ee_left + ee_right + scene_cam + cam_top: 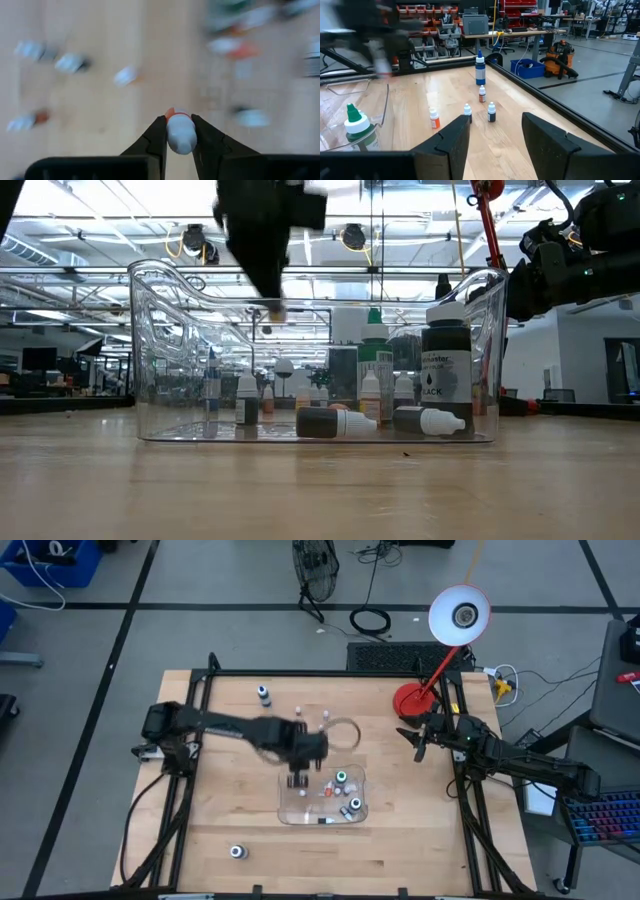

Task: Pick & Place food coloring
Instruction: Put the small orange food coloring bottle into the transparent bin

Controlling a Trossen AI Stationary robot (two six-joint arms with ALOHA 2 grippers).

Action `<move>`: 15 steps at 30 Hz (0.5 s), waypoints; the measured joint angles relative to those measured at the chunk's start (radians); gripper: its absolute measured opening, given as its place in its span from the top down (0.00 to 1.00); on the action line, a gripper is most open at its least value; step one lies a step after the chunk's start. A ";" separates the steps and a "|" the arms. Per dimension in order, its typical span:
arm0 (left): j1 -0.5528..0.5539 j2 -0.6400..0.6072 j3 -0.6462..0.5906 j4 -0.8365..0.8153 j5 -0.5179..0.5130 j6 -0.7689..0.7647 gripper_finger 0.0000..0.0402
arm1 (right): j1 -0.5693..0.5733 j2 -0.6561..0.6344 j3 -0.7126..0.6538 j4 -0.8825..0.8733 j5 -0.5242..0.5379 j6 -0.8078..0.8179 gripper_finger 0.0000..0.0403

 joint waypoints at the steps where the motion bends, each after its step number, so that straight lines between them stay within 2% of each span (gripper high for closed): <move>1: -0.037 0.000 0.022 -0.004 0.000 -0.005 0.84 | 0.000 0.000 0.000 0.000 0.000 0.000 0.58; 7: -0.195 0.003 0.035 0.068 -0.027 -0.042 0.84 | 0.000 0.000 0.000 -0.001 0.000 0.000 0.58; 10: -0.223 0.010 0.028 0.086 -0.060 -0.084 0.84 | 0.000 0.000 0.000 -0.001 0.000 0.000 0.58; 15: -0.226 0.059 0.027 0.149 -0.051 -0.076 0.84 | 0.000 0.000 0.000 -0.001 0.000 0.000 0.58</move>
